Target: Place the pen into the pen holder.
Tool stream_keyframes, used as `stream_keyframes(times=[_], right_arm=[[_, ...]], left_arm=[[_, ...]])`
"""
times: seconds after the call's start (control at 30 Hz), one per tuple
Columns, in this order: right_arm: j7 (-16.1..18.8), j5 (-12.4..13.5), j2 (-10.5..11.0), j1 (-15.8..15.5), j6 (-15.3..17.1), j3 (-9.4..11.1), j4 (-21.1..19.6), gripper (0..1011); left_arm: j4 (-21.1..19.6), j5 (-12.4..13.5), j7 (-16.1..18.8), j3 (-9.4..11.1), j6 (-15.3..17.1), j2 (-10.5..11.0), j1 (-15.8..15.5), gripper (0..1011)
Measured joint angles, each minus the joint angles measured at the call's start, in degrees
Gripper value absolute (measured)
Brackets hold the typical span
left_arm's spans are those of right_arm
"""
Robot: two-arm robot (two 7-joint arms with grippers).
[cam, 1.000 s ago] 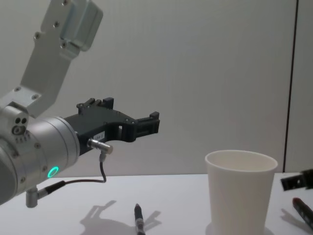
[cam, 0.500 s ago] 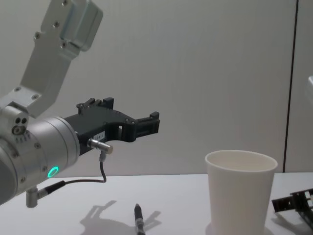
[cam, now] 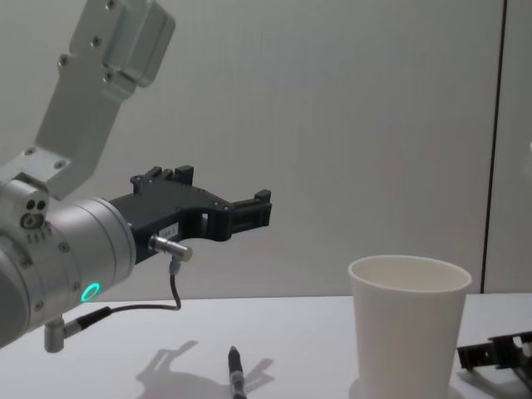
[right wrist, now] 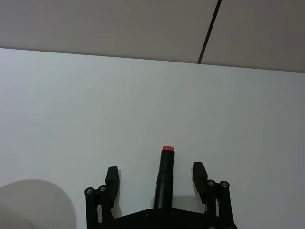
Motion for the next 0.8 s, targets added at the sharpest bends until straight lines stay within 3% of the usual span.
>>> stream_keyframes(times=[0.17, 0.27, 0.4, 0.8], right_arm=[[0.0, 0.4, -0.2, -0.2, -0.6, 0.1, 0.1, 919], [0.0, 0.6, -0.3, -0.4, -1.0, 0.1, 0.2, 802], [-0.1, 0.8, -0.4, -0.4, -1.3, 0.2, 0.3, 731], [-0.1, 1.0, -0.5, -0.6, -1.6, 0.2, 0.4, 644]], left_arm=[[0.0, 0.0, 0.0, 0.0, 0.0, 0.0, 0.0, 1001], [0.0, 0.0, 0.0, 0.0, 0.0, 0.0, 0.0, 1001], [0.0, 0.0, 0.0, 0.0, 0.0, 0.0, 0.0, 1001], [0.0, 0.0, 0.0, 0.0, 0.0, 0.0, 0.0, 1001]])
